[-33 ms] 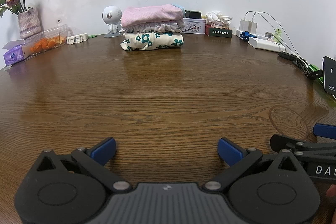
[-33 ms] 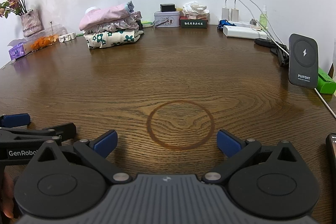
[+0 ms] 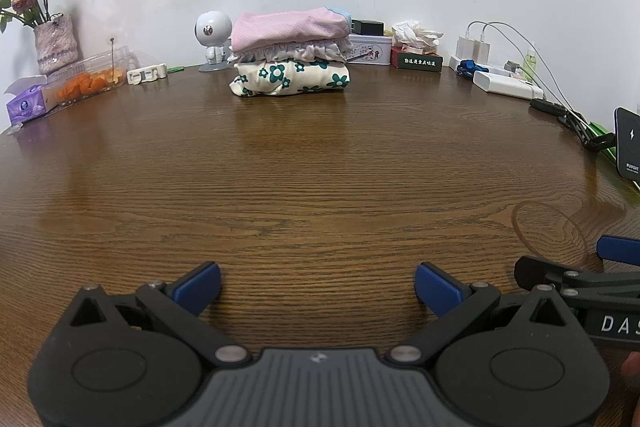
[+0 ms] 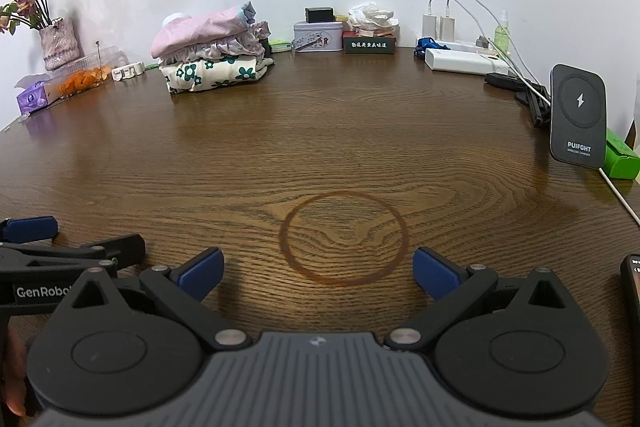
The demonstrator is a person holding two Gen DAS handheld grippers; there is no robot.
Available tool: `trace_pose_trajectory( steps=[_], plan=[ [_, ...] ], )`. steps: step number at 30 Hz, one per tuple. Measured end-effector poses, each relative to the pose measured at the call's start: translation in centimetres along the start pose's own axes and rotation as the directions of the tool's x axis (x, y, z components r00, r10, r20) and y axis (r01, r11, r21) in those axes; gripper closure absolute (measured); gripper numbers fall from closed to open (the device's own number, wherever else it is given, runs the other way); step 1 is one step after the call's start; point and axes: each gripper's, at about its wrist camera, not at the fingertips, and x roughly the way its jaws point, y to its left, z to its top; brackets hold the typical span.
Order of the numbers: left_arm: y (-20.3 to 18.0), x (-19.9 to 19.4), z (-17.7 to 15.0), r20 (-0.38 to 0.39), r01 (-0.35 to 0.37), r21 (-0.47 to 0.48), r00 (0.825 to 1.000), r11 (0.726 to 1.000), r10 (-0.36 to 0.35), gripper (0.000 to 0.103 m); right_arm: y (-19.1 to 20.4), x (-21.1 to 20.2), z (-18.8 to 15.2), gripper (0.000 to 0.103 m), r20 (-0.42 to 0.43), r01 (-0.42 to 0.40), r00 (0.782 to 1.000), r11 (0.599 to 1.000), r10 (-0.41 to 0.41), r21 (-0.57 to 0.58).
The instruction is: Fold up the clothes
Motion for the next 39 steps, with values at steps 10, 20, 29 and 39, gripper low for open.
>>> trace_pose_trajectory(
  steps=[10, 20, 29, 39],
  plan=[
    [-0.35, -0.22, -0.99, -0.001, 0.003, -0.003, 1.0, 1.0, -0.003, 0.0, 0.02, 0.0, 0.02, 0.0, -0.007, -0.003, 1.0, 1.0, 0.003, 0.006],
    [-0.29, -0.18, -0.93, -0.001, 0.005, -0.005, 1.0, 1.0, -0.005, 0.0, -0.07, 0.0, 0.07, 0.0, -0.006, -0.003, 1.0, 1.0, 0.003, 0.003],
    [-0.22, -0.1, -0.7, -0.001, 0.005, -0.005, 1.0, 1.0, -0.005, 0.0, -0.06, 0.0, 0.07, 0.0, -0.006, -0.003, 1.0, 1.0, 0.003, 0.003],
    [-0.16, -0.06, -0.61, -0.001, 0.005, -0.005, 1.0, 1.0, -0.005, 0.0, -0.07, -0.01, 0.08, 0.0, -0.006, -0.003, 1.0, 1.0, 0.003, 0.003]
  ],
)
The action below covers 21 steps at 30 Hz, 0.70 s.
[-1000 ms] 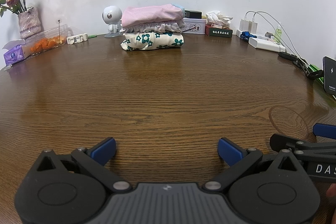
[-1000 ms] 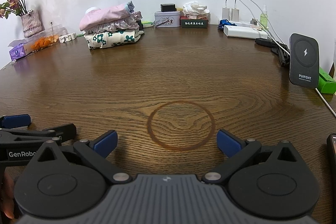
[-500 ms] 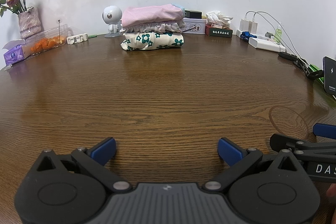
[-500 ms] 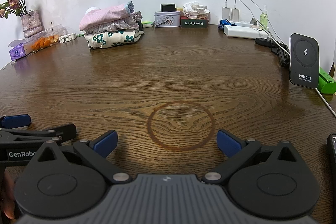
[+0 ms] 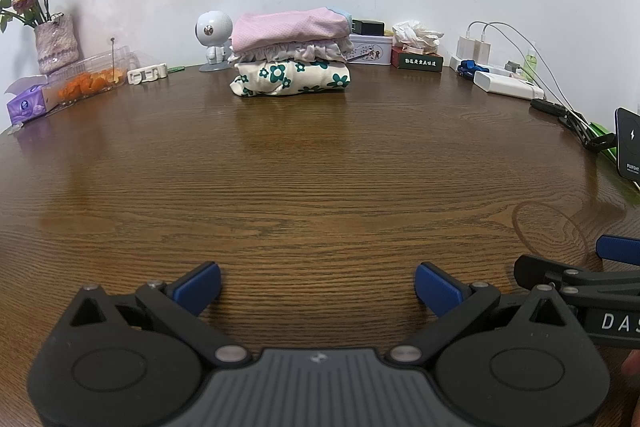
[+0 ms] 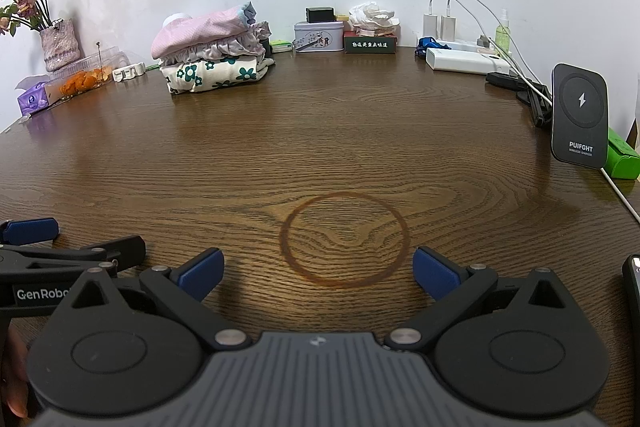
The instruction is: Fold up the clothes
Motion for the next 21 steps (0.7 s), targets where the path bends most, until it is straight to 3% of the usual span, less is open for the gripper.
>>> trace_pose_trajectory(
  steps=[21],
  plan=[
    [-0.07, -0.04, 0.0, 0.0, 0.001, 0.0, 1.0, 1.0, -0.001, 0.0, -0.16, 0.12, -0.07, 0.0, 0.0, 0.0, 1.0, 1.0, 0.0, 0.0]
  ],
)
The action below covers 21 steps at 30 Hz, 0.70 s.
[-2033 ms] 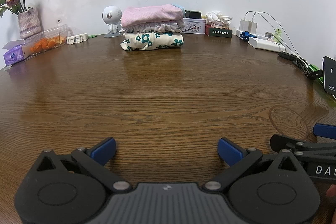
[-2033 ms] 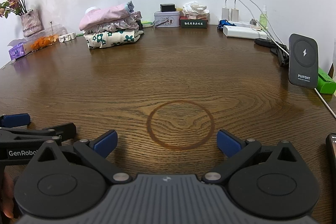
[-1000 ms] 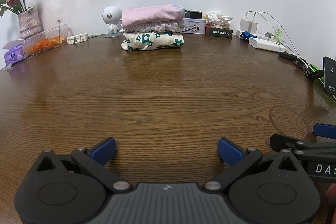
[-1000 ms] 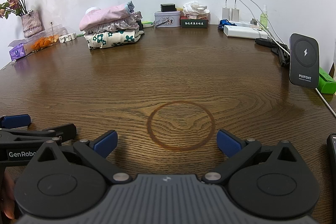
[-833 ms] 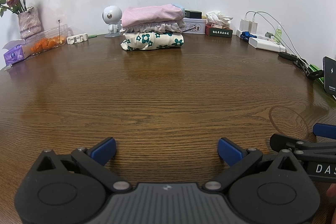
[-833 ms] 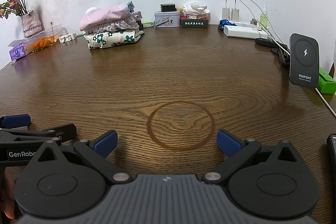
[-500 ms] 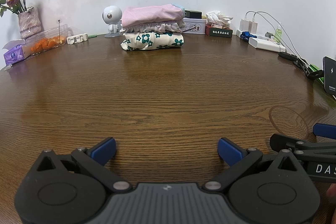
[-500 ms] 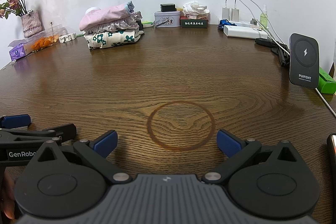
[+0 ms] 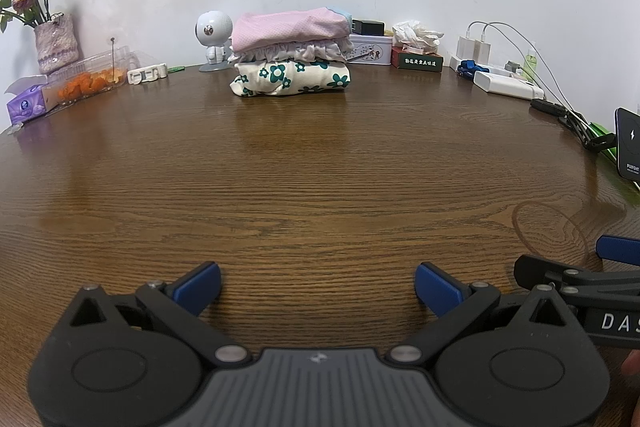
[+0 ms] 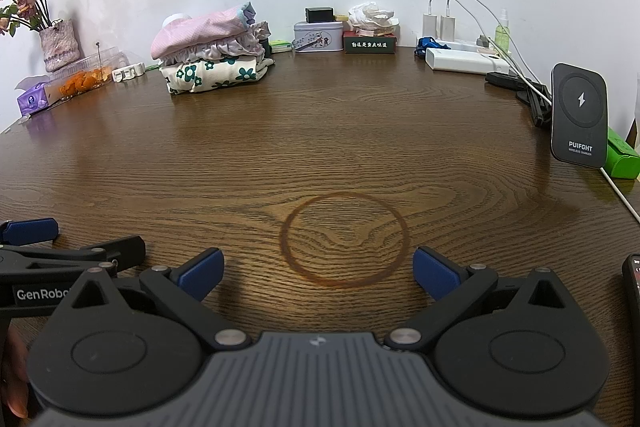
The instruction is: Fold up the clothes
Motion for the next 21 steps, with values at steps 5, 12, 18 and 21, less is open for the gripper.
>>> trace_pose_trajectory(
  steps=[5, 12, 18, 21],
  plan=[
    [0.01, 0.03, 0.11, 0.0, 0.0, 0.0, 1.0, 1.0, 0.0, 0.0, -0.02, 0.01, 0.01, 0.0, 0.0, 0.0, 1.0, 1.0, 0.0, 0.0],
    [0.07, 0.1, 0.32, 0.0, 0.001, 0.0, 1.0, 1.0, -0.001, 0.0, -0.03, 0.01, 0.0, 0.0, 0.0, 0.0, 1.0, 1.0, 0.0, 0.0],
    [0.1, 0.1, 0.32, 0.0, 0.001, 0.0, 1.0, 1.0, -0.001, 0.0, -0.05, 0.01, -0.02, 0.0, 0.0, 0.0, 1.0, 1.0, 0.0, 0.0],
    [0.11, 0.1, 0.32, 0.0, 0.001, 0.0, 1.0, 1.0, -0.001, 0.0, -0.05, 0.0, -0.02, 0.0, 0.0, 0.0, 1.0, 1.0, 0.0, 0.0]
  ],
)
